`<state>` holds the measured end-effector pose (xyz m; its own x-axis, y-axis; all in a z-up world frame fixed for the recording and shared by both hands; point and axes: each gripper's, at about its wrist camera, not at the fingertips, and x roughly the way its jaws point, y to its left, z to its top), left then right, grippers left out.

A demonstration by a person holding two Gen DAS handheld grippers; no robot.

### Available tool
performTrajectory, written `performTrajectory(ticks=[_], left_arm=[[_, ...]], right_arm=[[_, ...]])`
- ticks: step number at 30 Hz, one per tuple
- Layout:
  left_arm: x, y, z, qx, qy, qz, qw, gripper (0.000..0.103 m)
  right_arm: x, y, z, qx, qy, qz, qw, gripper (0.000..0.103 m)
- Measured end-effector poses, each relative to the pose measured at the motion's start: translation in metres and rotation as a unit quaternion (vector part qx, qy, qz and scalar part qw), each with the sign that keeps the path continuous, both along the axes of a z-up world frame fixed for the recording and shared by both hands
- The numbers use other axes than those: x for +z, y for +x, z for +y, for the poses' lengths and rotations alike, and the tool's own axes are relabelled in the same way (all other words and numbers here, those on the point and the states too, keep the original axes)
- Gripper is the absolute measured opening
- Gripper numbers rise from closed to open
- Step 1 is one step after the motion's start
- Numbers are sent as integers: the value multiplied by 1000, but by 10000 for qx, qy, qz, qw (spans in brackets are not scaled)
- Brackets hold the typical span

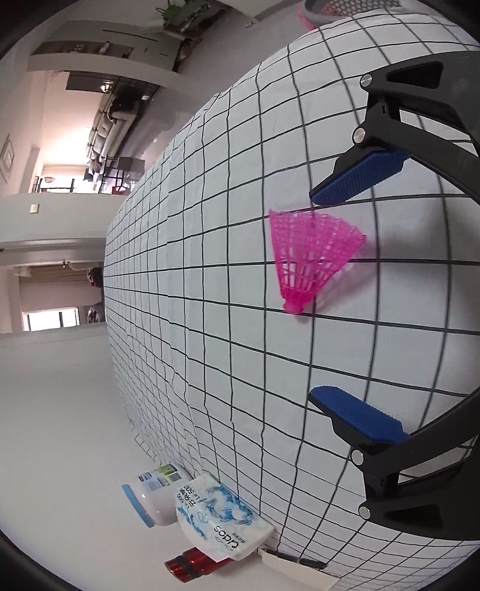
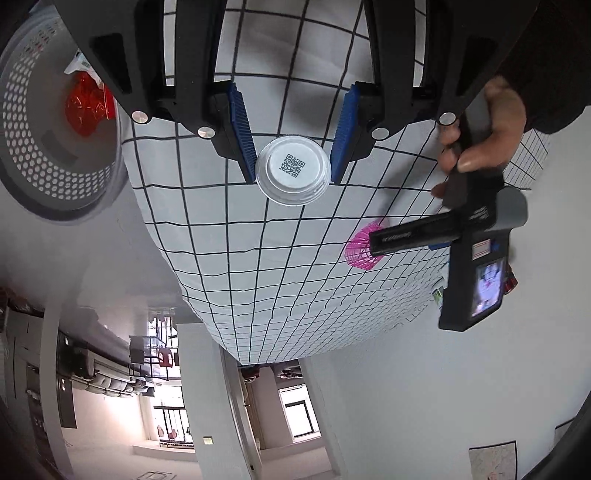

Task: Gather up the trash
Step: 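Close the right tool on the white bottle cap while the left tool grasps the pink shuttlecock, then carry the shuttlecock and bottle cap in both tools over the basket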

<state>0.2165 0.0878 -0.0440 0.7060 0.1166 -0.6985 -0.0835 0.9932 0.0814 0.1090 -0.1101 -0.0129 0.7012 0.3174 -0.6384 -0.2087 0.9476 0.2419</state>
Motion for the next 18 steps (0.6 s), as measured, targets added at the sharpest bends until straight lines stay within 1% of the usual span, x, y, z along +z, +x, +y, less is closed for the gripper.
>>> performTrajectory(ticks=[1,3,4,6,7,8,9,10,11,12,15,18], left_arm=[[-1,3,-1,35,22,15,10000,93],[-3,8,-1,47,25,71,10000,79],[-4,11,-2,41,30,120,9999,75],[-7,15,-2,54,50,192,9998,61],[-8,16,-1,53,44,224,9997,56],[-9,16,1,45,8,242,9997,45],[-9,16,2,36,-39,258,9997,33],[-10,16,4,5,-125,298,9995,26],[-11,16,5,-21,-151,323,9994,16],[-11,14,6,-44,-137,344,9993,8],[-8,6,8,-121,-125,288,9994,5],[-1,-7,6,-276,-164,186,9993,4]], right_arm=[[1,-2,-2,-9,15,-7,10000,40],[2,-5,-6,-32,35,-35,10000,40],[3,-4,-7,-38,42,-41,10000,40],[3,-4,-8,-50,71,-50,10000,40],[3,-5,-9,-48,80,-53,9999,40],[3,-5,-8,-40,83,-55,9999,40],[4,-5,-9,-33,86,-54,9999,40],[3,-6,-9,-26,96,-54,9999,40],[3,-6,-9,-16,119,-51,9999,40],[2,-6,-9,-13,131,-48,9999,40],[-1,-4,-10,-15,157,-24,9999,40],[-5,-4,-12,-30,198,13,9998,40]])
